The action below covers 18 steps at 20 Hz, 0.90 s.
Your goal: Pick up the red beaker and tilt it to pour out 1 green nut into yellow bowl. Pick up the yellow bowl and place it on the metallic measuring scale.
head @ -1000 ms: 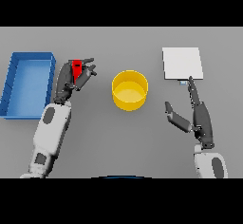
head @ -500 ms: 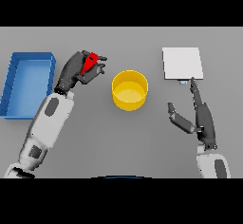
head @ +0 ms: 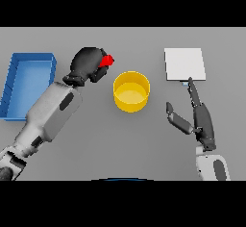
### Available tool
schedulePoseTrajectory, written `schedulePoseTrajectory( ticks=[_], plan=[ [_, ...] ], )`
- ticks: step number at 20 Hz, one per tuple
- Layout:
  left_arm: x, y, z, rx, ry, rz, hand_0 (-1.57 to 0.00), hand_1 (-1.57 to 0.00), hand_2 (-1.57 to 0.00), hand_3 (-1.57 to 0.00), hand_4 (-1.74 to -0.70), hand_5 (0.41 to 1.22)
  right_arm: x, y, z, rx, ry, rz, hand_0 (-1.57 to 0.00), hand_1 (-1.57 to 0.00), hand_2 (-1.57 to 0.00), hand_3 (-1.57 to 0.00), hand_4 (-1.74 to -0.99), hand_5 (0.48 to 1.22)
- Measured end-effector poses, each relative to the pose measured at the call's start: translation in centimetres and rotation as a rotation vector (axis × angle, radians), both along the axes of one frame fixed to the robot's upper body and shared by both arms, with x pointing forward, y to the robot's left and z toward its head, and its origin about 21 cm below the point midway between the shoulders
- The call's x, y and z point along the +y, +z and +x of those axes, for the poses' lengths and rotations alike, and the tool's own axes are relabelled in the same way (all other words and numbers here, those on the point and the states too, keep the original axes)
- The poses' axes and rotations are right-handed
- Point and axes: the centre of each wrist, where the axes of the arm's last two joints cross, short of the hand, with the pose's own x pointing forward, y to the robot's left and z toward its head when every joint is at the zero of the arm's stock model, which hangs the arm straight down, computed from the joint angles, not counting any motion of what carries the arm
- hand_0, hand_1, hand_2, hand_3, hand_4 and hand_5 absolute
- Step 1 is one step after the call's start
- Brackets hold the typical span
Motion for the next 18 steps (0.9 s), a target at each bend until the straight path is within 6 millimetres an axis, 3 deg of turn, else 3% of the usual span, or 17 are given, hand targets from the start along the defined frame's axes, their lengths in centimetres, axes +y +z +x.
schedulePoseTrajectory(
  ticks=[3,5,6,10,13,18],
  plan=[
    [-0.8,0.5,0.6,-0.036,-0.043,0.163,-1.57,-1.57,-1.57,-1.57,-1.74,1.190,-0.3,0.1,-0.3,0.001,-0.002,0.005,0.00,0.00,0.00,0.00,-1.274,0.704],
    [-1.5,1.0,0.8,-0.069,-0.091,0.250,-1.57,-1.57,-1.57,-1.57,-1.65,1.201,-0.2,0.1,-0.4,0.004,-0.002,0.002,0.00,0.00,0.00,0.00,-1.284,0.705],
    [-1.6,1.3,1.1,-0.076,-0.113,0.309,-1.57,-1.57,-1.57,-1.57,-1.67,1.205,0.1,-0.2,-0.3,0.011,0.001,0.010,0.00,0.00,0.00,0.00,-1.283,0.702],
    [-3.5,2.5,1.3,-0.085,-0.220,0.526,-1.57,-1.57,-1.57,-1.28,-1.70,1.215,0.2,-0.2,-0.2,0.003,-0.008,0.049,0.00,0.00,0.00,0.00,-1.292,0.678],
    [-4.9,2.7,1.4,-0.098,-0.325,0.659,-1.57,-1.57,-1.57,-1.42,-1.72,1.218,0.1,-0.5,-0.5,0.005,-0.018,0.076,0.00,0.00,0.00,0.00,-1.294,0.657],
    [-6.1,2.2,1.3,-0.125,-0.421,0.903,-1.57,-1.57,-1.57,-1.52,-1.73,1.220,0.3,-0.9,-0.5,-0.007,-0.018,0.087,0.00,0.00,0.00,0.00,-1.291,0.634]
  ],
)
